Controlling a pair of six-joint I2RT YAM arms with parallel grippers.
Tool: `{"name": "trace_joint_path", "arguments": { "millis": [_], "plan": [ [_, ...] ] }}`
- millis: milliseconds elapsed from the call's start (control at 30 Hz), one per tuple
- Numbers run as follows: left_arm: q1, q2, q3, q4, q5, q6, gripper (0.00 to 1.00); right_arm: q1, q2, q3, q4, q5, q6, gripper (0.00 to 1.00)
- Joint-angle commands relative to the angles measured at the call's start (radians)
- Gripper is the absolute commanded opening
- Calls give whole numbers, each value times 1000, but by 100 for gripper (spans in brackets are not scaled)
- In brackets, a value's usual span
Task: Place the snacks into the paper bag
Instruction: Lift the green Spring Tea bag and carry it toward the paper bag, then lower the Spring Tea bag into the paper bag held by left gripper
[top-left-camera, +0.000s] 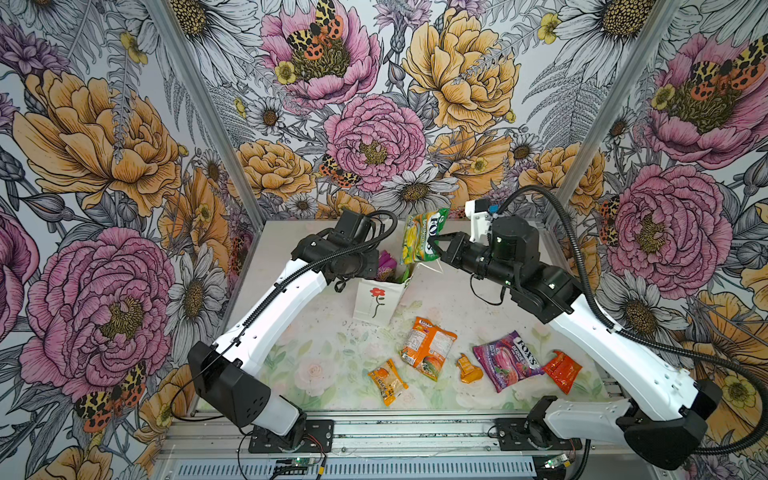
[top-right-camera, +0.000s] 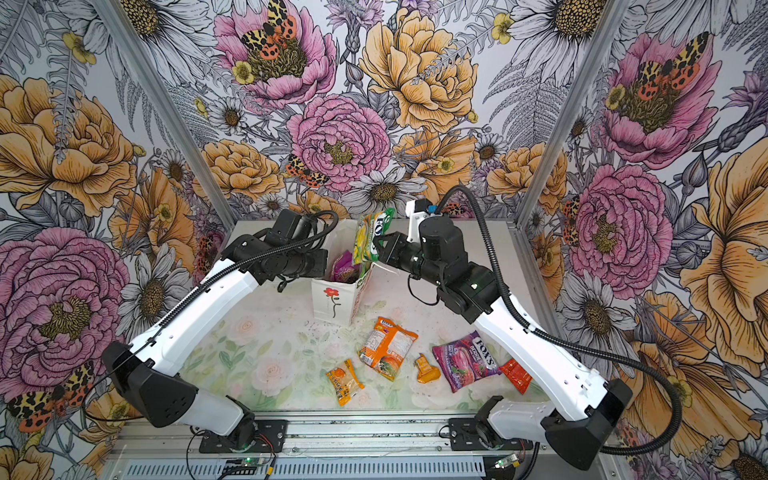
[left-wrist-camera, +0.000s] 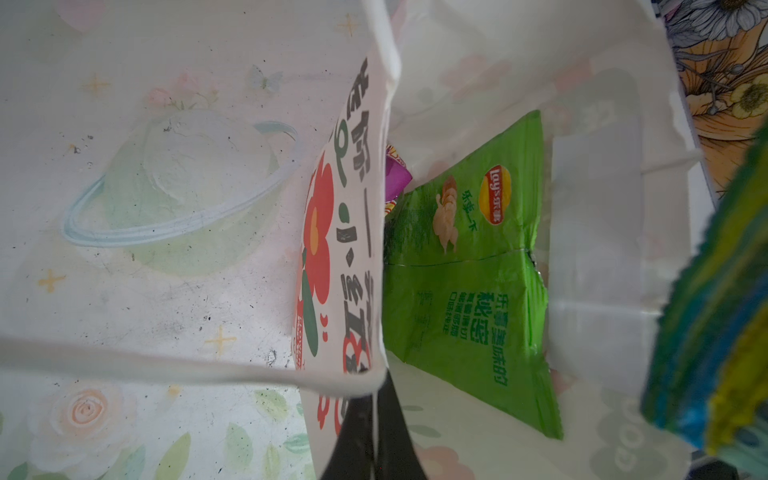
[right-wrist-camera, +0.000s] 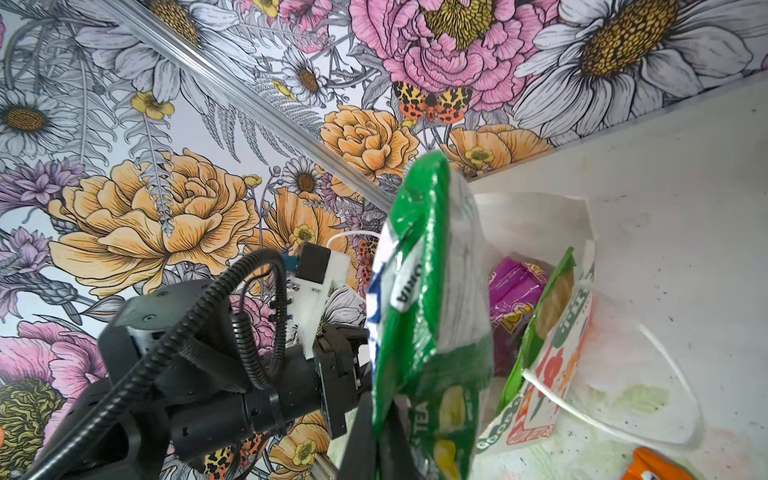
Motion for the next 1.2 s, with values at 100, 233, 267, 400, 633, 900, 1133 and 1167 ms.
{"name": "trace_joint_path", "arguments": {
  "millis": [100, 233, 267, 400, 633, 900, 1133, 1167],
  "plan": [
    [-16, -60, -1, 62, -28, 6, 0, 47, 33, 23, 74, 37, 49, 0],
    [-31, -66, -5, 68, -29, 19, 0, 55, 58, 12, 91, 29, 72, 0],
    [-37, -67, -6, 70, -29, 23, 0, 57, 64, 8, 94, 26, 77, 0],
    [-50, -77, -17, 82, -35, 31, 0, 60, 85, -6, 118, 10, 103, 0],
    [-56, -89, -25, 88, -33, 57, 0, 61, 132, -39, 195, -44, 165, 0],
    [-71, -93, -37, 99, -14, 79, 0, 61, 199, -31, 269, -109, 200, 0],
    [-76, -100, -44, 101, -16, 84, 0, 61, 232, -36, 274, -91, 197, 0],
    [-75, -101, -46, 103, -16, 84, 0, 61, 236, -37, 276, -88, 195, 0]
  ]
}}
